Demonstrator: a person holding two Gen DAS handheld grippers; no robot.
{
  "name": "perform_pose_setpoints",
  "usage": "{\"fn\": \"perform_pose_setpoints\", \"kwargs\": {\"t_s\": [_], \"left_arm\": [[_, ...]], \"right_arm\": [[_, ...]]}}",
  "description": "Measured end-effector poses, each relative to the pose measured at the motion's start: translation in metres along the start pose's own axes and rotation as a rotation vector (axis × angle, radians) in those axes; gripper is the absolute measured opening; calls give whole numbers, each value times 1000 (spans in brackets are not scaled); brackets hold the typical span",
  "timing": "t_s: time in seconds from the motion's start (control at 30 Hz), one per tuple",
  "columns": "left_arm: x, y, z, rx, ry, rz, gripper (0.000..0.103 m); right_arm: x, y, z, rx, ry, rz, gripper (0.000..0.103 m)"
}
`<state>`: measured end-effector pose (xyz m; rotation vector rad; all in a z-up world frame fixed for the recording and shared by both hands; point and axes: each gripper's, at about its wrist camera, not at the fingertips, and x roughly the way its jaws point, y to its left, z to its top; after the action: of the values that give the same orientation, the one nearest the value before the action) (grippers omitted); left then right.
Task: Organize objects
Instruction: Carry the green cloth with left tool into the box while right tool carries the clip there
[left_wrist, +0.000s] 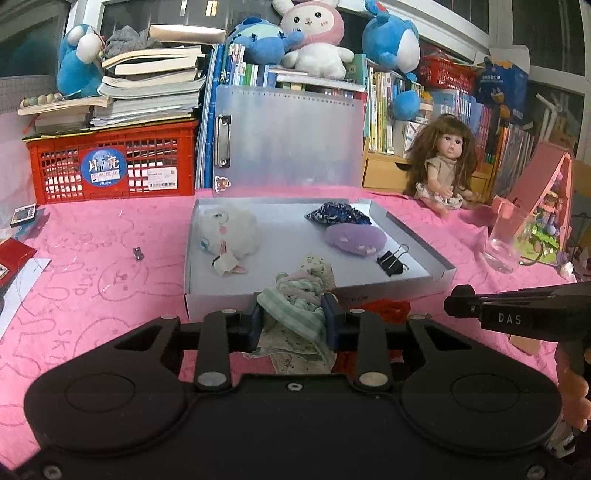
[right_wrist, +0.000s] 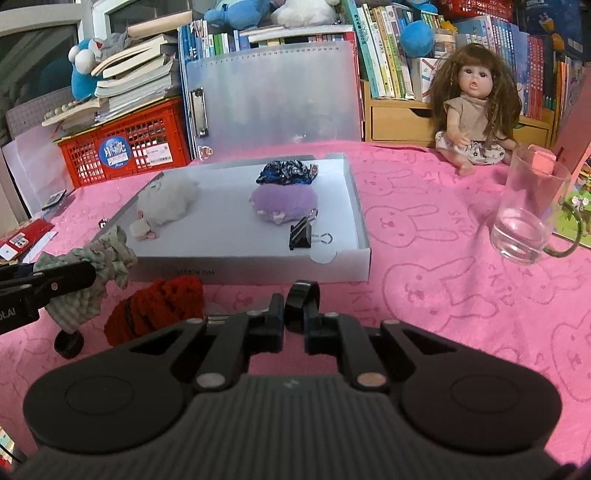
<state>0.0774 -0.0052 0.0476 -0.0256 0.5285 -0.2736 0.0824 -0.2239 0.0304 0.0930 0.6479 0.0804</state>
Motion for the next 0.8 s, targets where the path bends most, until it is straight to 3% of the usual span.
{"fn": "perform_pose_setpoints", "kwargs": {"t_s": [0.8], "left_arm": [[7, 4, 15, -32, -23, 29, 31]], "right_arm": [[-2, -6, 7, 27, -33, 34, 13]]}}
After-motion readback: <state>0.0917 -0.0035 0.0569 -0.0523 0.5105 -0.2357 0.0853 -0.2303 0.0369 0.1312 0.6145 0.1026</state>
